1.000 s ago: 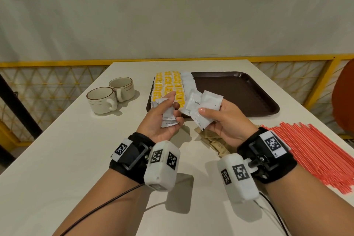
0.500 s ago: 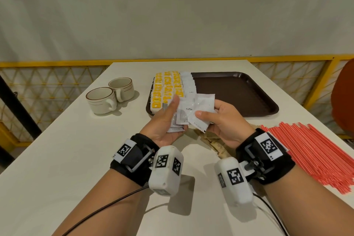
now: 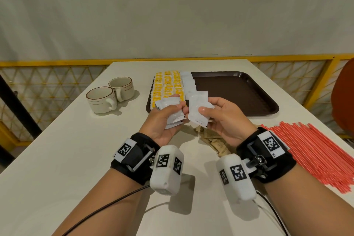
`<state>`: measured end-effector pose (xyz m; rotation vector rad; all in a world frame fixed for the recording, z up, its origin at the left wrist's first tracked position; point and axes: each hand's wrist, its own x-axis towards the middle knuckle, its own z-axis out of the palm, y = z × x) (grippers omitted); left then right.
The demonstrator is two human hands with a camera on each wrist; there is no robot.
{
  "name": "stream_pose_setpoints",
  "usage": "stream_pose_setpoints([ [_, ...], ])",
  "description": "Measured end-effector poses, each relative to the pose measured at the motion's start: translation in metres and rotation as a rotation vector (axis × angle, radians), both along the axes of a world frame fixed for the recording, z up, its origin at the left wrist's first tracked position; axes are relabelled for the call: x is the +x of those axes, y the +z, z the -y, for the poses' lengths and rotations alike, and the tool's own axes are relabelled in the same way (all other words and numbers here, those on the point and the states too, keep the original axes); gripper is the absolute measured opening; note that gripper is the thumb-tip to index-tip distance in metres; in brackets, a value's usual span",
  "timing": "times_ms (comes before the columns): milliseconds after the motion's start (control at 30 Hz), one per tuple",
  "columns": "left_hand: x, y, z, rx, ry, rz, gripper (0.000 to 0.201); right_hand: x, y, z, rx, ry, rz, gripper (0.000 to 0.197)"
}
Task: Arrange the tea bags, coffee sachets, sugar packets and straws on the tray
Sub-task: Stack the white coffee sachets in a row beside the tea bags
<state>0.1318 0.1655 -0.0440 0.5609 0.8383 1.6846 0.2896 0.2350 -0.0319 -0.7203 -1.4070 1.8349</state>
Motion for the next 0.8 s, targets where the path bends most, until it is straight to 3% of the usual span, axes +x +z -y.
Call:
stream_pose_setpoints([
  [133,0.004,0.001,0.001,0.012,-0.04,-0.071,0.049,-0.002,-0.001,0.001,-0.004,0.012,-0.022,0.021],
  [267,0.005,-0.003,0.0,0.023,-0.033,-0.134,0.055,-0.004,-0.003,0.003,0.025,0.029,-0.003,0.017],
  [467,-0.004,0.0,0.001,-0.02,0.099,-0.082,0.063,0.0,0.002,-0.007,-0.013,-0.203,-0.041,0.013],
  [667,-0.006,-0.003,-0.001,-0.054,0.111,-0.062,0.05,0.001,0.003,-0.009,-0.032,-0.143,-0.049,0.028],
  [800,-0.005,-0.002,-0.001,-0.063,0.116,-0.063,0.045,0.002,0.003,-0.008,-0.021,-0.137,-0.083,0.027],
])
